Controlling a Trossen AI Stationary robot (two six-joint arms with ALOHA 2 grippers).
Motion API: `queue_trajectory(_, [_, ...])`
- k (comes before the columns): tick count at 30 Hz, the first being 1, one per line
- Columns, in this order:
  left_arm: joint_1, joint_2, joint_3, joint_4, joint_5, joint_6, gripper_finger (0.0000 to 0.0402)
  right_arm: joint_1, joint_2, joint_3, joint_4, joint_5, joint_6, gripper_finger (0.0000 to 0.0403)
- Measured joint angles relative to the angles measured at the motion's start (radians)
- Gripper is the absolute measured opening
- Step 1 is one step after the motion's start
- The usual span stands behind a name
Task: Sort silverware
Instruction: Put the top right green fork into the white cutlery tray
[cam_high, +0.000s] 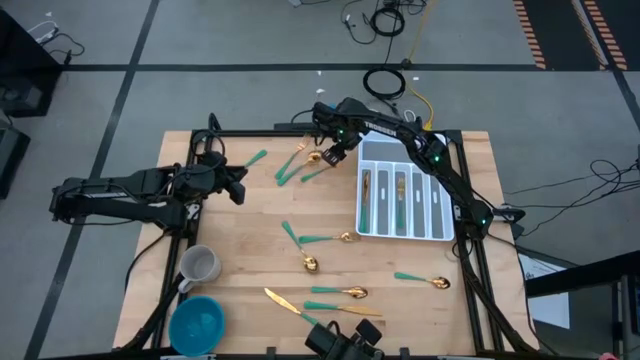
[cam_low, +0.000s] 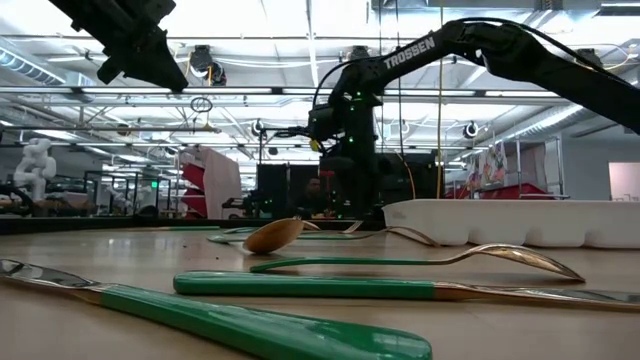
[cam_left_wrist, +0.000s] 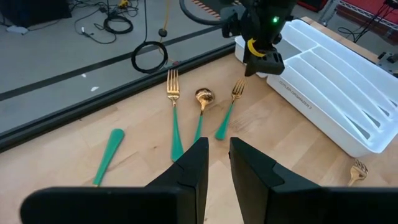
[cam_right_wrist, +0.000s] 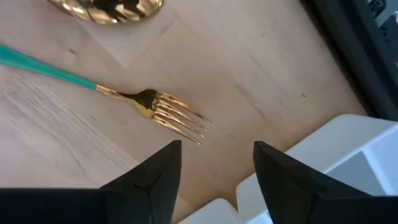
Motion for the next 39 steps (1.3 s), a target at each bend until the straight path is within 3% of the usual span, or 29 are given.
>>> queue_trajectory(7, [0.0,0.0,0.0,0.0,0.0,0.0,0.0073,0.007,0.0,-0.048,0.067,-0.012,-0.001,0.0192])
queue_trajectory(15, [0.0,0.0,0.0,0.0,-0.001,0.001,0.0073,0.007,0.0,-0.095,0.094,-0.106,-0.019,0.0164])
queue_trajectory(18, [0.0,0.0,0.0,-0.001,-0.001,0.005,0.0073,0.009,0.0,-0.095,0.099,-0.074,-0.015,0.0124])
queue_trajectory(22, [0.0,0.0,0.0,-0.001,-0.001,0.008,0.0073,0.009,0.0,-0.095,0.106,-0.06,-0.041,0.0031])
queue_trajectory(24, [0.0,0.0,0.0,-0.001,-0.001,0.008,0.0073,0.01,0.0,-0.095,0.107,-0.059,-0.063,0.001])
queue_trajectory(32, [0.0,0.0,0.0,-0.002,-0.002,0.008,0.0073,0.013,0.0,-0.086,0.068,-0.051,-0.094,0.0001])
queue_trajectory(39, [0.0,0.0,0.0,-0.009,-0.002,0.008,0.0073,0.025,0.0,-0.001,-0.042,-0.047,-0.177,0.0])
